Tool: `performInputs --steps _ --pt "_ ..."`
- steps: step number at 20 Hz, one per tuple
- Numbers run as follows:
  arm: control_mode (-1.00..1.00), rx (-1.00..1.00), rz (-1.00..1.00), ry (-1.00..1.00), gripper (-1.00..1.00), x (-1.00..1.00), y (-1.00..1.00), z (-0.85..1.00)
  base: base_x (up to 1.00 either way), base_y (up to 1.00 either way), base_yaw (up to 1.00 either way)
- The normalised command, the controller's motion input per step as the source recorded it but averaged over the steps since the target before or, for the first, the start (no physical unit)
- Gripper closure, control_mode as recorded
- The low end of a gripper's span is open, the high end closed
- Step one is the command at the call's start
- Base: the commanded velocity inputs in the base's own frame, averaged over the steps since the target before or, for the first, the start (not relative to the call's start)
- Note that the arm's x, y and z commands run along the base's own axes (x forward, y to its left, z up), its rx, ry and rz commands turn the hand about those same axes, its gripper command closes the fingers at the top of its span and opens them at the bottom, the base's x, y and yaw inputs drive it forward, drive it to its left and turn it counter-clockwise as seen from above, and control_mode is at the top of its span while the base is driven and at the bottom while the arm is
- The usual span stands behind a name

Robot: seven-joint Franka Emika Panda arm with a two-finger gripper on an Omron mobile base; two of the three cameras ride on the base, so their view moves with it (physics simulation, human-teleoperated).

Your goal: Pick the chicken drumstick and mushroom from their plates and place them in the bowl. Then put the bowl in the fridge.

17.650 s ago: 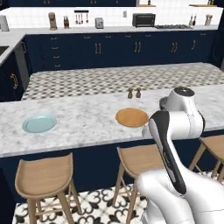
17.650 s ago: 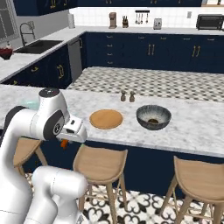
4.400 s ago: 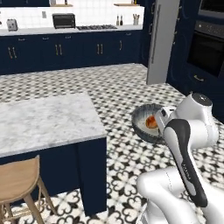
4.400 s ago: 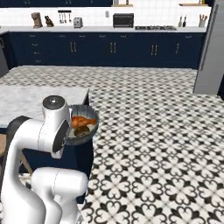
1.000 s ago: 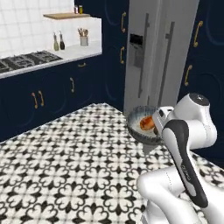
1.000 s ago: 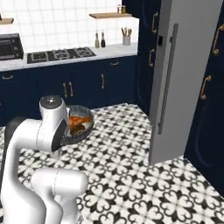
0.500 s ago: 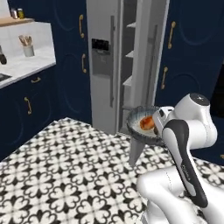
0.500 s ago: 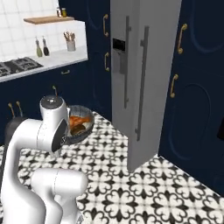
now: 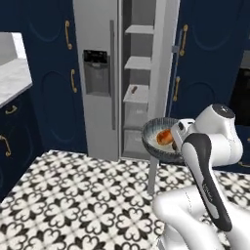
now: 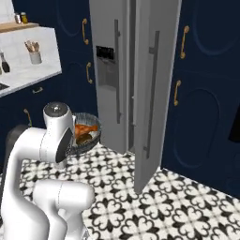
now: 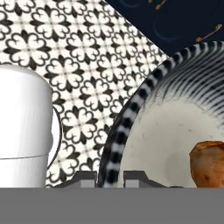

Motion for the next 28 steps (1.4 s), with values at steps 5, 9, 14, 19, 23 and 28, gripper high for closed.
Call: performInputs --steps 5,9,14,19,23,28 --pt "1.00 0.00 0.00 0.00 1.00 0.00 0.00 0.00 0.43 1.00 -0.48" --pt "1.00 0.00 0.00 0.00 1.00 0.00 0.00 0.00 0.63 1.00 -0.50" --pt "1.00 0.00 0.00 0.00 1.00 0.00 0.00 0.00 0.71 1.00 -0.46" --pt "1.00 0.00 0.00 0.00 1.00 0.00 0.00 0.00 0.85 0.73 -0.33" --pt "1.00 0.00 0.00 0.00 1.00 0.00 0.00 0.00 0.64 0.20 -0.32" --pt "1.00 0.00 0.00 0.00 1.00 0.00 0.00 0.00 0.55 0.20 -0.36"
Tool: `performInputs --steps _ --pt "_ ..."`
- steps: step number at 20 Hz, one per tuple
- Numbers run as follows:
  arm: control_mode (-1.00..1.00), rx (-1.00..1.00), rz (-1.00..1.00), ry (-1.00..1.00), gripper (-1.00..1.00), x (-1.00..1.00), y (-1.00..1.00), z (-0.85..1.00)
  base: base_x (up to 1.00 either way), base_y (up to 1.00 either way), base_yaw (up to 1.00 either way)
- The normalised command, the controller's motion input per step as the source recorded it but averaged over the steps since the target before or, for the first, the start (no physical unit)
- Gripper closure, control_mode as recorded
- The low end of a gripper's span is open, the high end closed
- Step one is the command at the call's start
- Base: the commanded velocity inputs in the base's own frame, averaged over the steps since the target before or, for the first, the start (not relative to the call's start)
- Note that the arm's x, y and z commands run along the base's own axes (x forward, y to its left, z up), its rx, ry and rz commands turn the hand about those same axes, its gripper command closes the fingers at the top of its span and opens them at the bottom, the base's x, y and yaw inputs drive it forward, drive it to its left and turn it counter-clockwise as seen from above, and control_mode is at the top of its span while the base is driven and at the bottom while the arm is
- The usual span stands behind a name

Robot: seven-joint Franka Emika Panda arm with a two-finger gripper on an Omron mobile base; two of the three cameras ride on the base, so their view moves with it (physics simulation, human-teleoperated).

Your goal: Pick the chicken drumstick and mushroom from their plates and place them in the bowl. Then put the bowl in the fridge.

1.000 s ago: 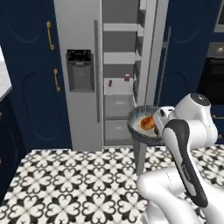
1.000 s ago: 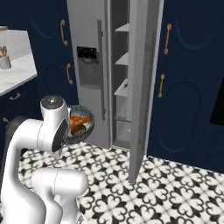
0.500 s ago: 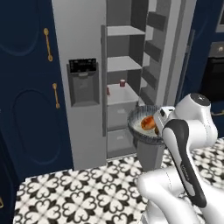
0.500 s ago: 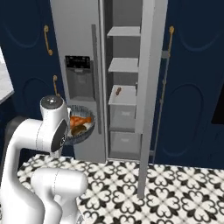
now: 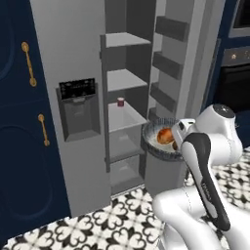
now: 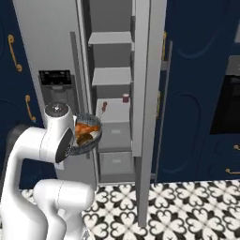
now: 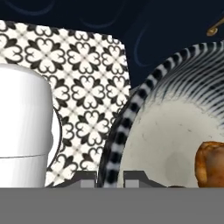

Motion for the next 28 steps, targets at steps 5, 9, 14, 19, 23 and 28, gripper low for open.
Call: performInputs --steps 5,9,14,19,23,28 --pt "1.00 0.00 0.00 0.00 1.00 0.00 0.00 0.00 0.47 0.53 -0.19" --pt "1.00 0.00 0.00 0.00 1.00 0.00 0.00 0.00 0.69 0.13 -0.04" --pt "1.00 0.00 0.00 0.00 1.00 0.00 0.00 0.00 0.76 0.00 0.00" --pt "1.00 0.00 0.00 0.00 1.00 0.00 0.00 0.00 0.35 -0.28 0.04" --pt "1.00 0.00 0.00 0.00 1.00 0.00 0.00 0.00 0.26 -0.40 0.02" --pt "1.00 0.00 0.00 0.00 1.00 0.00 0.00 0.00 0.49 0.00 0.00"
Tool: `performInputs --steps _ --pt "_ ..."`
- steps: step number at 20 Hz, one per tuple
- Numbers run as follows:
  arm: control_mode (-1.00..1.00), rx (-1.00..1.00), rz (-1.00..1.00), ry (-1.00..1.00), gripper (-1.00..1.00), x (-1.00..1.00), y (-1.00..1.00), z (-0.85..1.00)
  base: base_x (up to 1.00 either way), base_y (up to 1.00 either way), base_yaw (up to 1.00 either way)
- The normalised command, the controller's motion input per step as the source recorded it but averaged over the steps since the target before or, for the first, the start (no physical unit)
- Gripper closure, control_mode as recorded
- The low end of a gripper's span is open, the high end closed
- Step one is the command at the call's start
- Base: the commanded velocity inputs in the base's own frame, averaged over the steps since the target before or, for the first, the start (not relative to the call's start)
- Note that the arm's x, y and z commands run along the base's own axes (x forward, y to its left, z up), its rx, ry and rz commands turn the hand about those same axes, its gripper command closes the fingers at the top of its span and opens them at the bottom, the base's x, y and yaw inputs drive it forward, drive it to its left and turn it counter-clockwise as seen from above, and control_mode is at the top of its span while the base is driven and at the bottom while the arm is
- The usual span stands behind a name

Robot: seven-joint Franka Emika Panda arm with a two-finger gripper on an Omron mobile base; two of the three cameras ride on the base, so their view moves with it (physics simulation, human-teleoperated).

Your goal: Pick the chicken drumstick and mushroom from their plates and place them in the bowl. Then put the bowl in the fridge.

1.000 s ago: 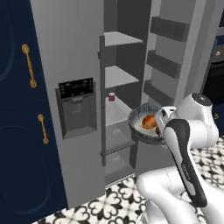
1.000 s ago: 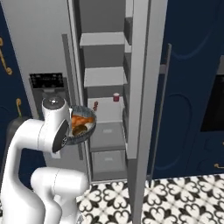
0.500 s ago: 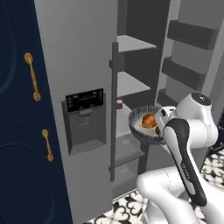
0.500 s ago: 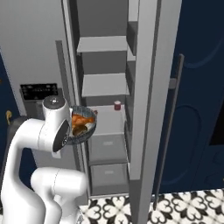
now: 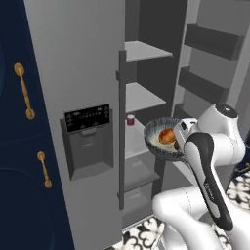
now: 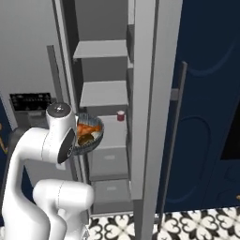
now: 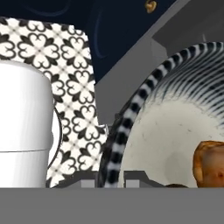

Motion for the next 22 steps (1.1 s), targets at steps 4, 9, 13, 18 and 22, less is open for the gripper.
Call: performInputs --steps 4,9,13,18,22 --pt "1.00 0.00 0.00 0.00 1.00 0.00 0.00 0.00 0.58 0.00 0.00" --pt "1.00 0.00 0.00 0.00 1.00 0.00 0.00 0.00 0.34 -0.15 -0.02" --pt "1.00 0.00 0.00 0.00 1.00 0.00 0.00 0.00 0.28 -0.18 -0.15" --pt "1.00 0.00 0.00 0.00 1.00 0.00 0.00 0.00 0.47 0.00 -0.18" --pt "1.00 0.00 0.00 0.00 1.00 0.00 0.00 0.00 0.55 0.00 -0.19"
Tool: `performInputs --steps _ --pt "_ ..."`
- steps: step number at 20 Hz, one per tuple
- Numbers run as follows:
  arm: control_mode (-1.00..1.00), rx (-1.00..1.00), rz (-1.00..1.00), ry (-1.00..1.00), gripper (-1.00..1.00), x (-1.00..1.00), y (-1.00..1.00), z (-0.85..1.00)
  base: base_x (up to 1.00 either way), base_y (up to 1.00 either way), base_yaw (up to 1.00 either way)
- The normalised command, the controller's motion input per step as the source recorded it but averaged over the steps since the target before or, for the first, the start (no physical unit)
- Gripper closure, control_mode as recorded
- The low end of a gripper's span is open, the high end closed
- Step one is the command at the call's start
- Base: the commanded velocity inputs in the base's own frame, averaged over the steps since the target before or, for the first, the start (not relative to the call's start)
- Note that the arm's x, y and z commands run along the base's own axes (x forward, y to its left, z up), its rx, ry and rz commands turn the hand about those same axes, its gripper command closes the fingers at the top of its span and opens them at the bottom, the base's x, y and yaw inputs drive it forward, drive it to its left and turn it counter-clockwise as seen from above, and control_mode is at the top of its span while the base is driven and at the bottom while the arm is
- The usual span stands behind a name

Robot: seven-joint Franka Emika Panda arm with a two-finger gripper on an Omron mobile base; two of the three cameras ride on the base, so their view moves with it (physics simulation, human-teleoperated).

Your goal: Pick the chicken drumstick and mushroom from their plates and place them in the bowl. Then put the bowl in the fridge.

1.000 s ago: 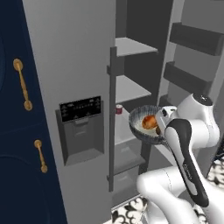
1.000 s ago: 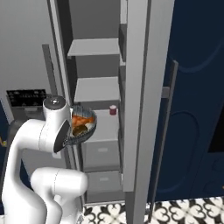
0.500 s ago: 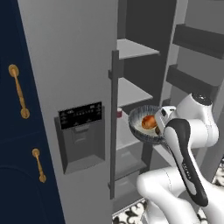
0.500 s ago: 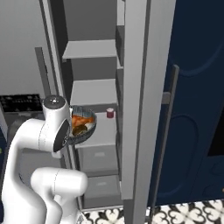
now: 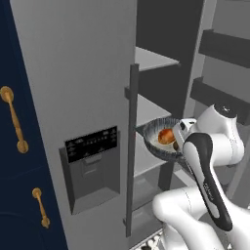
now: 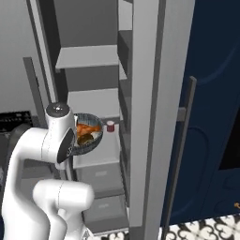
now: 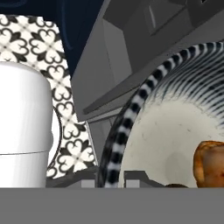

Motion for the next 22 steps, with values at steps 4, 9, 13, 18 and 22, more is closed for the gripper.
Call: performInputs --steps 4,9,13,18,22 --pt "1.00 0.00 0.00 0.00 1.00 0.00 0.00 0.00 0.51 -0.09 -0.13" --pt "1.00 0.00 0.00 0.00 1.00 0.00 0.00 0.00 0.42 -0.06 -0.06" --pt "1.00 0.00 0.00 0.00 1.00 0.00 0.00 0.00 0.25 0.00 -0.01" --pt "1.00 0.00 0.00 0.00 1.00 0.00 0.00 0.00 0.09 0.00 0.00" --pt "-1.00 0.00 0.01 -0.04 1.00 0.01 0.00 -0.03 0.00 0.00 0.00"
